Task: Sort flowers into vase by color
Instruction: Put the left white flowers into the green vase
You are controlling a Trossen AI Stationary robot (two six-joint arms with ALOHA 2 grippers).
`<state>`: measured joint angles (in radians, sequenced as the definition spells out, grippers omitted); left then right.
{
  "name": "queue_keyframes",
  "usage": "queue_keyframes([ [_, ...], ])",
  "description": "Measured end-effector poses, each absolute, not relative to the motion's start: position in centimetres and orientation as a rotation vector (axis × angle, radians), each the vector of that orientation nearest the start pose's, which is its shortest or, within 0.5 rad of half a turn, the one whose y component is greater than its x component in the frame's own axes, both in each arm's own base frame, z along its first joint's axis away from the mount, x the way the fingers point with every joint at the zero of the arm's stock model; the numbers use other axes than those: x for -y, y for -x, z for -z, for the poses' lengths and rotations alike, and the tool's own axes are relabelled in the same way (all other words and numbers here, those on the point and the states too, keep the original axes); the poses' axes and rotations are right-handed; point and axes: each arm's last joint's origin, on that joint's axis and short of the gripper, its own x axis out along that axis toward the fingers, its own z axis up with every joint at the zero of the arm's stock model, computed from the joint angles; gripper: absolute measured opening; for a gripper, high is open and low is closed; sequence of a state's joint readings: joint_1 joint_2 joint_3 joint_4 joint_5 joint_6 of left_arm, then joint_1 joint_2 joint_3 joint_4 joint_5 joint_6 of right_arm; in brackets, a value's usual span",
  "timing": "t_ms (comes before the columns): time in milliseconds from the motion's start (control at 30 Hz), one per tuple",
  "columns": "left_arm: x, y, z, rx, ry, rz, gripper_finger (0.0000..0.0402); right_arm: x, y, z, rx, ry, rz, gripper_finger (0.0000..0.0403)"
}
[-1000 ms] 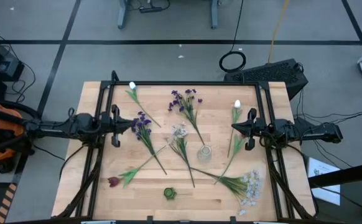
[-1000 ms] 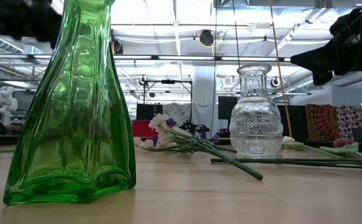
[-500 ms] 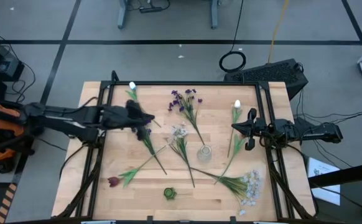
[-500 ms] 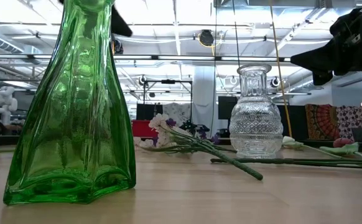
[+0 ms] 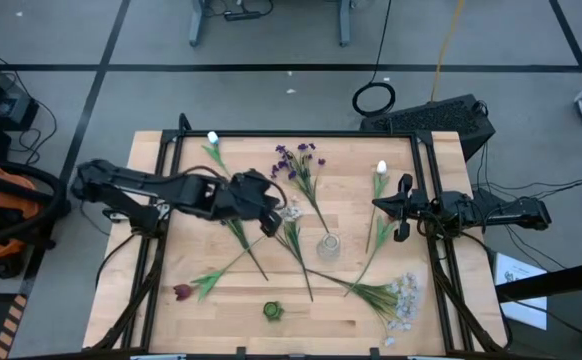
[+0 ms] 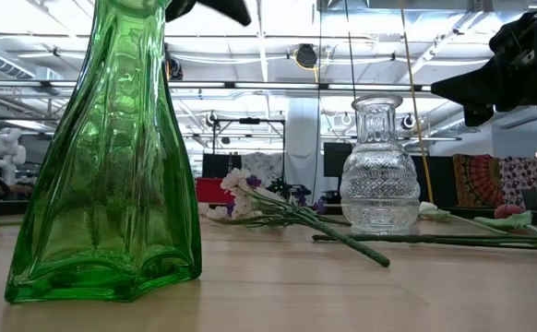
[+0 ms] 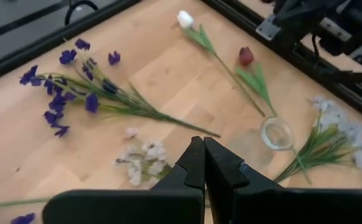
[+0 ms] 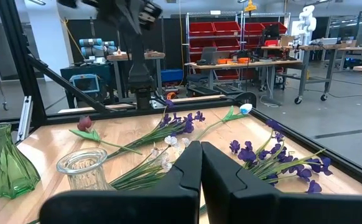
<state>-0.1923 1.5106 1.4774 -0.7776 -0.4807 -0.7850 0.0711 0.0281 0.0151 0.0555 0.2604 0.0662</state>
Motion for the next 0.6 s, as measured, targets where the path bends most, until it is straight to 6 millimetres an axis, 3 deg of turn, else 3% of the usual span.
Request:
queue_keyframes([
  [167, 6.1, -32.7, -35.0, -0.629, 0.550, -0.679, 0.0002, 0.1, -9.8, -17.2, 0.048, -0.073, 0.188, 0.0000],
  [400, 6.4, -34.3, -32.5, -0.633, 0.724, -0.813, 0.0001, 0.1, -9.8, -17.2, 0.048, -0.073, 0.188, 0.0000],
  [600, 6.3, -35.6, -30.7, -0.657, 0.738, -0.853, 0.0013, 0.1, -9.8, -17.2, 0.048, -0.073, 0.188, 0.0000],
])
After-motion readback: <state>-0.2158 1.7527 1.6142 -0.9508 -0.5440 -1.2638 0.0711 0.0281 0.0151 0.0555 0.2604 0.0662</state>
